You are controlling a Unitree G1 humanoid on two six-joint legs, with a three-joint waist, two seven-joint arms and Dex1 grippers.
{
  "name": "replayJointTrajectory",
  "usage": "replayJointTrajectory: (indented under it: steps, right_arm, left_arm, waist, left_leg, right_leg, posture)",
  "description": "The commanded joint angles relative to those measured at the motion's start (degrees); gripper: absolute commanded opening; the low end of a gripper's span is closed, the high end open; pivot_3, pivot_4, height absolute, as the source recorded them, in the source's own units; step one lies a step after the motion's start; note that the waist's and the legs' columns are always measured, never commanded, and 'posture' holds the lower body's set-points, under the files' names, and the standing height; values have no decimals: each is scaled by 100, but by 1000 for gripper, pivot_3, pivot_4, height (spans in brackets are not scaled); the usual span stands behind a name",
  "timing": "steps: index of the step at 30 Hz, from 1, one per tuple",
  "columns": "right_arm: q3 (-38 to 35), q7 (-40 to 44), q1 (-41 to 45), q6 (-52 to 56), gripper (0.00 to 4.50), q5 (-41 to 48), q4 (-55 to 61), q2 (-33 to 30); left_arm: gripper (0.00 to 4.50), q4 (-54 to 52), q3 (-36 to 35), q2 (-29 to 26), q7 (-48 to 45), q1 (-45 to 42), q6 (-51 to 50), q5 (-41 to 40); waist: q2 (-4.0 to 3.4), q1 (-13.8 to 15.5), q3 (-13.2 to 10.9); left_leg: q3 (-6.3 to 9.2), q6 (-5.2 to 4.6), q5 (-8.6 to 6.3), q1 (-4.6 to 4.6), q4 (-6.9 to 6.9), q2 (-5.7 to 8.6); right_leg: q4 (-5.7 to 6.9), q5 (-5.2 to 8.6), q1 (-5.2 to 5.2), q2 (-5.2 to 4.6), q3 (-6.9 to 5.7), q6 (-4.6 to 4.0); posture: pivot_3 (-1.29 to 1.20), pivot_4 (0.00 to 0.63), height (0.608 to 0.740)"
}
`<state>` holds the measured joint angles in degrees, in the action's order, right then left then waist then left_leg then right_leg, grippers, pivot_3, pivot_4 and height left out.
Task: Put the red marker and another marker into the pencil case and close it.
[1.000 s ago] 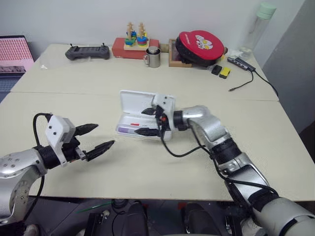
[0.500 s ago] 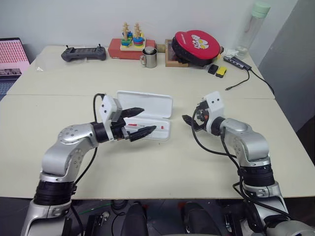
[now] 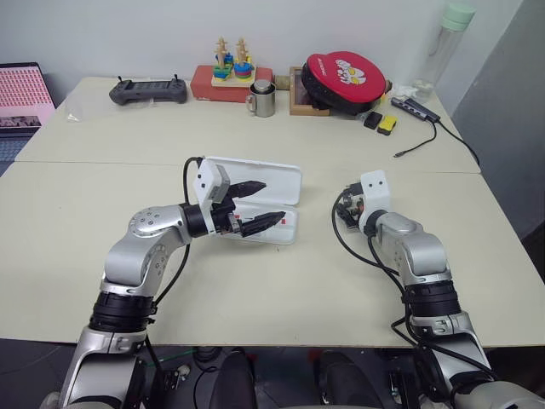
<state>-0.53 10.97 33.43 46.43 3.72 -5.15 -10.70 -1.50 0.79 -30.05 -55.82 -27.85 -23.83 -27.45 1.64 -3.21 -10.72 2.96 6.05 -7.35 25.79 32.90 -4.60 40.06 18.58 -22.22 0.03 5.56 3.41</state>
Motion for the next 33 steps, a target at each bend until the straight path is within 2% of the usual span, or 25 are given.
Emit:
replayJointTrajectory:
  steps: [1, 7, 8, 12, 15, 17, 19, 25, 33]
  right_arm:
    - [-130, -49, 142, -127, 1978, 65, 122, 1]
    - [-110, 60, 171, -367, 411, 115, 238, -18]
    - [-76, 142, 164, -481, 262, 122, 303, -51]
    - [144, 1082, 20, -555, 253, 607, 1115, -279]
    - [556, 2176, -167, -437, 253, 1160, 1891, -673]
    - [719, 2570, -220, -409, 253, 1414, 2184, -794]
    - [1307, 2953, -187, -144, 253, 1440, 2309, -988]
    - [2142, 2808, 162, -241, 253, 900, 1363, -807]
    - [2142, 2853, 453, -482, 253, 659, 722, -750]
  left_arm:
    - [4500, -24, -10, 38, -59, -149, 177, 38]
    - [4500, -14, -24, 11, -136, -154, 165, 40]
    - [4500, -16, -37, -1, -149, -142, 167, 43]
    - [4500, 54, -213, -307, -353, -33, 131, 27]
    - [4500, 373, -431, -775, -579, 84, 295, 156]
    - [4500, 494, -473, -966, -683, 155, 399, 213]
    - [4500, 521, -531, -1207, -839, 302, 419, 226]
    - [4500, 421, -648, -1393, -857, 444, 377, 173]
    - [4500, -71, -776, -1364, -654, 699, 106, 43]
  waist:
    - [0, -1, 0]
    - [0, -3, 0]
    - [0, -3, 0]
    - [-2, -4, -1]
    - [-2, -13, -1]
    - [-3, -35, -2]
    - [-4, -36, -2]
    - [-3, 15, -2]
    - [-2, 27, -2]
  left_leg:
    - [0, 0, 0, 0, 0, 0]
    - [0, 0, 0, -1, 0, 0]
    - [0, 0, 0, 0, 0, 0]
    - [0, 0, 0, 0, 0, 0]
    - [1, 0, 0, -2, -2, -2]
    - [1, -1, 0, -2, -5, -3]
    - [3, -1, 0, -2, -4, -5]
    - [3, 0, 1, -1, 7, -4]
    - [1, -1, 2, 0, 10, -5]
  right_leg:
    - [0, 0, 0, 0, 0, 0]
    - [0, 0, 0, 0, 0, 0]
    - [0, 0, 0, 0, 0, 0]
    - [0, 0, -1, 0, 0, 0]
    - [0, 1, -1, 2, -1, -1]
    - [-3, 1, -1, 3, 0, -1]
    - [-2, 2, -1, 3, -3, -2]
    - [-3, 1, 0, 2, -3, 4]
    - [-4, -2, 0, 2, 0, 6]
  posture:
    - [0, 150, 740]
    - [0, 150, 740]
    - [0, 150, 740]
    - [0, 150, 740]
    - [0, 150, 740]
    - [0, 150, 740]
    - [0, 150, 740]
    - [0, 150, 740]
    - [0, 150, 740]
